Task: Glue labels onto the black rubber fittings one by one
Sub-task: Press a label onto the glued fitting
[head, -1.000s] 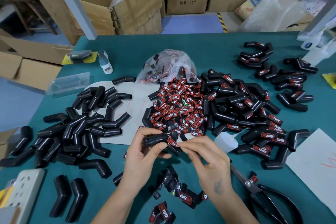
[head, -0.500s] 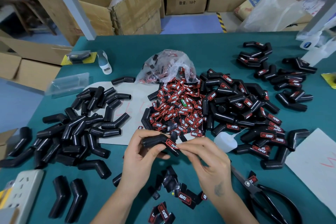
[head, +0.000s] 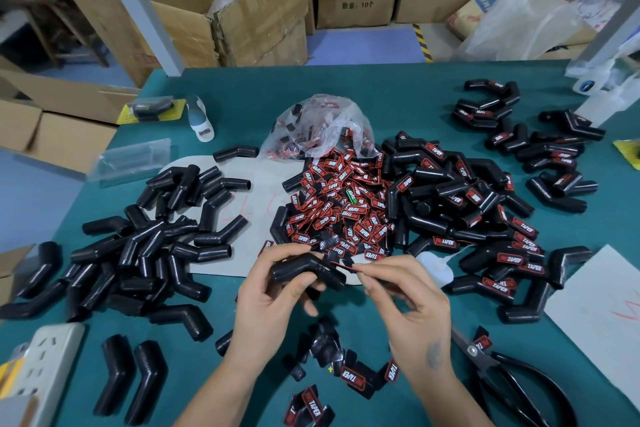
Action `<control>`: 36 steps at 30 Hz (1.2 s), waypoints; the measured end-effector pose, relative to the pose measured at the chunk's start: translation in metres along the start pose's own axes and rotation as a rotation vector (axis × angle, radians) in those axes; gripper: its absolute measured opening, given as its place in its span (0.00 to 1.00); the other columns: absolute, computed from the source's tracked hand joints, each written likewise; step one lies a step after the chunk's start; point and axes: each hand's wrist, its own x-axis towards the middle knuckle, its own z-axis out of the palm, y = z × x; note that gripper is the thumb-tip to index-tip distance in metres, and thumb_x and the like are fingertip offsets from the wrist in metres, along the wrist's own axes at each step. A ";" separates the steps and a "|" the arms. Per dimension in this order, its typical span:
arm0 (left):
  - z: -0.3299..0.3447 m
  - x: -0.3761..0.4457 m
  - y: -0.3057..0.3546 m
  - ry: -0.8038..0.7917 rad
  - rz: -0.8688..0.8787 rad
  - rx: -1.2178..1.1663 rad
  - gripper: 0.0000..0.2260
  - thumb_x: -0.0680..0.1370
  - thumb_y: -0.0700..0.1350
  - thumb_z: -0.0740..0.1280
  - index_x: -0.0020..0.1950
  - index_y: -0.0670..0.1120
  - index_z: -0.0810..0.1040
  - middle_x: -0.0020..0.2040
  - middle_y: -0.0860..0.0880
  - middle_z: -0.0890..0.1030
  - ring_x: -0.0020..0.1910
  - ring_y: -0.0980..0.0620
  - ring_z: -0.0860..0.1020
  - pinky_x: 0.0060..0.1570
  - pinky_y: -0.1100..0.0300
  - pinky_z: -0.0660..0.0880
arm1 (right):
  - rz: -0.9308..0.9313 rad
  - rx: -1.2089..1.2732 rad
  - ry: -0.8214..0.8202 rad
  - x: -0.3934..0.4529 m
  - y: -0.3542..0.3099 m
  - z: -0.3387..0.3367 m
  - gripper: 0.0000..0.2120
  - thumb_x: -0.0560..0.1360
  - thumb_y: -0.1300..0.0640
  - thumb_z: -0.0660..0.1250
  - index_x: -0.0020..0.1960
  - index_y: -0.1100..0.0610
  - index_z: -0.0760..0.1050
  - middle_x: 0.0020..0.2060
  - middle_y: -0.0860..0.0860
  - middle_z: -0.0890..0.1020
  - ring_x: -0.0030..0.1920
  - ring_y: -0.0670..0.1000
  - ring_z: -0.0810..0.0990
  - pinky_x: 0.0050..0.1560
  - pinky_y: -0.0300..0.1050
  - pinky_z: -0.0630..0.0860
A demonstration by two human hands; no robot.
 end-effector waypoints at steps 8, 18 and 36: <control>-0.008 0.004 -0.006 -0.141 -0.158 -0.054 0.18 0.80 0.51 0.74 0.68 0.51 0.78 0.49 0.41 0.82 0.44 0.45 0.82 0.36 0.56 0.80 | -0.025 -0.010 0.011 0.000 0.001 0.000 0.07 0.79 0.57 0.73 0.55 0.49 0.87 0.50 0.45 0.83 0.48 0.53 0.85 0.45 0.43 0.80; -0.011 0.003 0.000 -0.184 -0.195 -0.085 0.11 0.81 0.47 0.70 0.62 0.52 0.76 0.49 0.41 0.80 0.44 0.42 0.82 0.31 0.57 0.77 | -0.428 -0.367 0.098 -0.002 0.015 -0.001 0.10 0.79 0.64 0.75 0.57 0.53 0.85 0.47 0.49 0.84 0.44 0.50 0.85 0.41 0.46 0.80; -0.021 0.009 0.003 -0.255 -0.086 0.387 0.11 0.83 0.57 0.63 0.62 0.60 0.81 0.42 0.62 0.76 0.33 0.65 0.72 0.35 0.75 0.67 | -0.555 -0.500 0.002 -0.003 0.027 -0.004 0.17 0.76 0.67 0.76 0.62 0.53 0.83 0.49 0.49 0.85 0.47 0.52 0.84 0.40 0.46 0.80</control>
